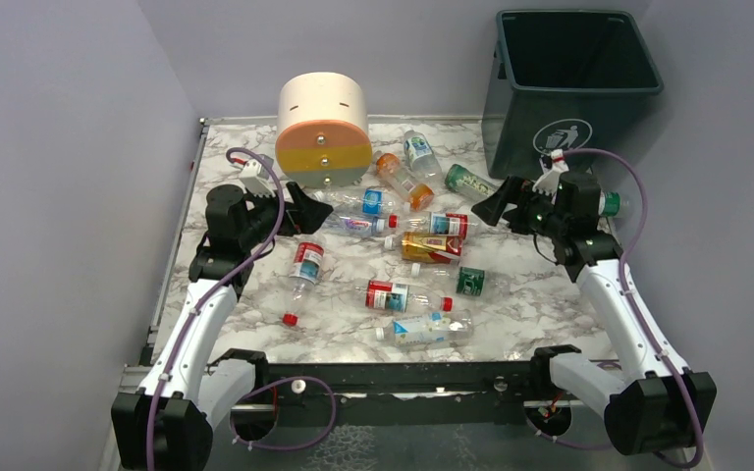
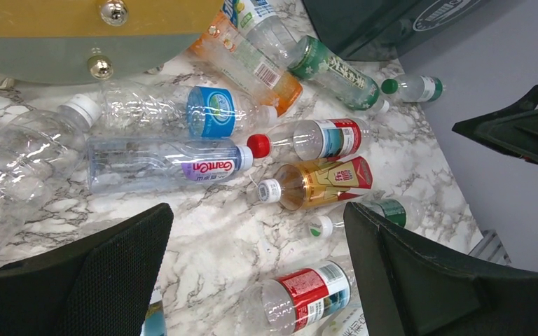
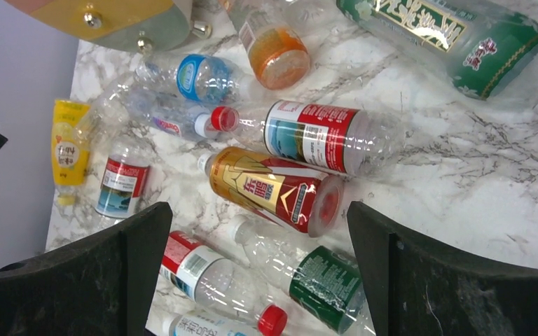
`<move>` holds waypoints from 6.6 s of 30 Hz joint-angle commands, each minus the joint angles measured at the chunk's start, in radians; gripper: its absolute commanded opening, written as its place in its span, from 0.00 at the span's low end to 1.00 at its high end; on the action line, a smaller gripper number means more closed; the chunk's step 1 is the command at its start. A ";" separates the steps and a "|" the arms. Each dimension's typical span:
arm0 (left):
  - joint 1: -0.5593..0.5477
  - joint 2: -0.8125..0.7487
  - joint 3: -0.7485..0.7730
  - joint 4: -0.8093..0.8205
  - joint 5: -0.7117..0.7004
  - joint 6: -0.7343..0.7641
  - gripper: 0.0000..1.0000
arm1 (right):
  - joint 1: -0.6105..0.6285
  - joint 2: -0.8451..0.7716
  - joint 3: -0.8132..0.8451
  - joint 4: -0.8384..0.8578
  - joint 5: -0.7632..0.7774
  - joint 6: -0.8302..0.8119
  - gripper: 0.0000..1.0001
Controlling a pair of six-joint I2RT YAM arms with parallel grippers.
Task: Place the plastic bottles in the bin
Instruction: Pick up the plastic bottle at the center of the board, then place the plastic bottle in the trash bin.
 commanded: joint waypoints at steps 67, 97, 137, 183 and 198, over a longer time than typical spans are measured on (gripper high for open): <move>-0.246 0.231 0.186 -0.242 -0.356 0.035 0.99 | 0.529 0.416 0.125 -0.055 0.360 -0.231 0.92; -0.246 0.254 0.159 -0.207 -0.304 0.043 0.99 | 0.612 0.300 0.141 -0.483 0.572 -0.036 0.97; -0.246 0.210 0.149 -0.220 -0.296 0.046 0.99 | 0.613 0.652 0.239 -0.484 0.458 -0.215 1.00; -0.246 0.143 0.083 -0.142 -0.200 -0.010 0.99 | 0.199 0.806 1.491 -0.338 0.312 -0.208 0.58; -0.247 0.136 0.073 -0.137 -0.159 -0.027 0.99 | -0.169 0.719 1.244 0.197 0.081 0.132 0.59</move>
